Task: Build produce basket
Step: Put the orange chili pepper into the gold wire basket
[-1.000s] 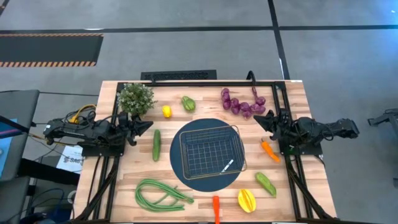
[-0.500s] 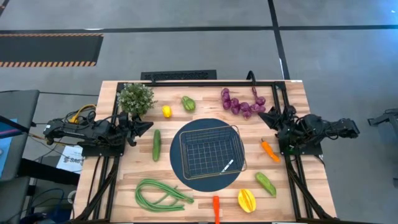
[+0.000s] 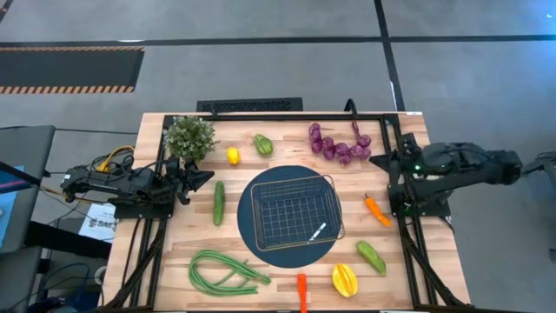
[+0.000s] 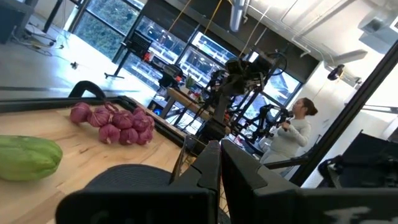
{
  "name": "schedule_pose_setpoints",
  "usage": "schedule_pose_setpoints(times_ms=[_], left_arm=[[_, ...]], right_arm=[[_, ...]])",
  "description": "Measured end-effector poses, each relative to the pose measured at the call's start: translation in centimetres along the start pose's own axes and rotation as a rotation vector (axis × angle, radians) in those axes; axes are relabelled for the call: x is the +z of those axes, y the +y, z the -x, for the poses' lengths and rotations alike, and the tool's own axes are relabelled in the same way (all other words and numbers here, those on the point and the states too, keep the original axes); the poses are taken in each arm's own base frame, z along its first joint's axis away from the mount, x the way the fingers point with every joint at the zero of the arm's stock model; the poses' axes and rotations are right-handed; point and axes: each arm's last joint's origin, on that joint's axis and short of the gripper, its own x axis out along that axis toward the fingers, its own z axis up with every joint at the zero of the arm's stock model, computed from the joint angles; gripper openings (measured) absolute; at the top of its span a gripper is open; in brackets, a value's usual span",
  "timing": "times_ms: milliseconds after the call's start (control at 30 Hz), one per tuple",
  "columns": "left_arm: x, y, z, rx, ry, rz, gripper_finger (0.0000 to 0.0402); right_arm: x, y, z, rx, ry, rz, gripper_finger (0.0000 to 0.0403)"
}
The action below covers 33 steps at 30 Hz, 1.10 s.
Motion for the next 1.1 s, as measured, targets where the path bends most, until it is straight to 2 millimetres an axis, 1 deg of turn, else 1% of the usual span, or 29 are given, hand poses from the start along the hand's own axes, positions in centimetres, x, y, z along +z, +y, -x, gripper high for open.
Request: schedule_pose_setpoints(times_ms=[100, 233, 367, 467, 600, 733, 867, 1000, 1100], left_arm=[[0.0, 0.0, 0.0, 0.004, 0.004, -0.013, 0.0000], [-0.2, 0.2, 0.0, 0.030, 0.016, -0.023, 0.0000], [-0.3, 0.3, 0.0, 0.037, 0.029, -0.030, 0.0000], [-0.4, 0.3, 0.0, 0.040, 0.032, -0.033, 0.0000], [-0.4, 0.3, 0.0, 0.040, 0.032, -0.033, 0.0000], [-0.4, 0.3, 0.0, 0.042, 0.035, -0.035, 0.0000], [-0.5, 0.3, 0.0, 0.045, 0.040, -0.037, 0.0000], [-0.5, 0.3, 0.0, 0.045, 0.040, -0.037, 0.0000], [-0.5, 0.3, 0.0, 0.045, 0.040, -0.036, 0.0000]], right_arm=[[0.6, 1.3, -0.4, -0.103, 0.147, 0.015, 0.0086], [0.7, 2.5, -1.2, -0.246, 0.347, 0.019, 0.0102], [-0.2, 2.8, -2.3, -0.362, 0.534, -0.003, 0.0108], [-1.3, 3.1, -3.6, -0.409, 0.629, 0.014, 0.0109], [-2.8, 3.2, -5.1, -0.487, 0.684, 0.032, 0.0109], [-4.2, 3.4, -6.1, -0.532, 0.707, 0.029, 0.0109], [-5.8, 3.0, -6.8, -0.604, 0.739, 0.011, 0.0114], [-7.4, 2.6, -7.5, -0.656, 0.782, -0.006, 0.0133], [-8.3, 2.4, -8.2, -0.655, 0.791, -0.003, 0.0158]])
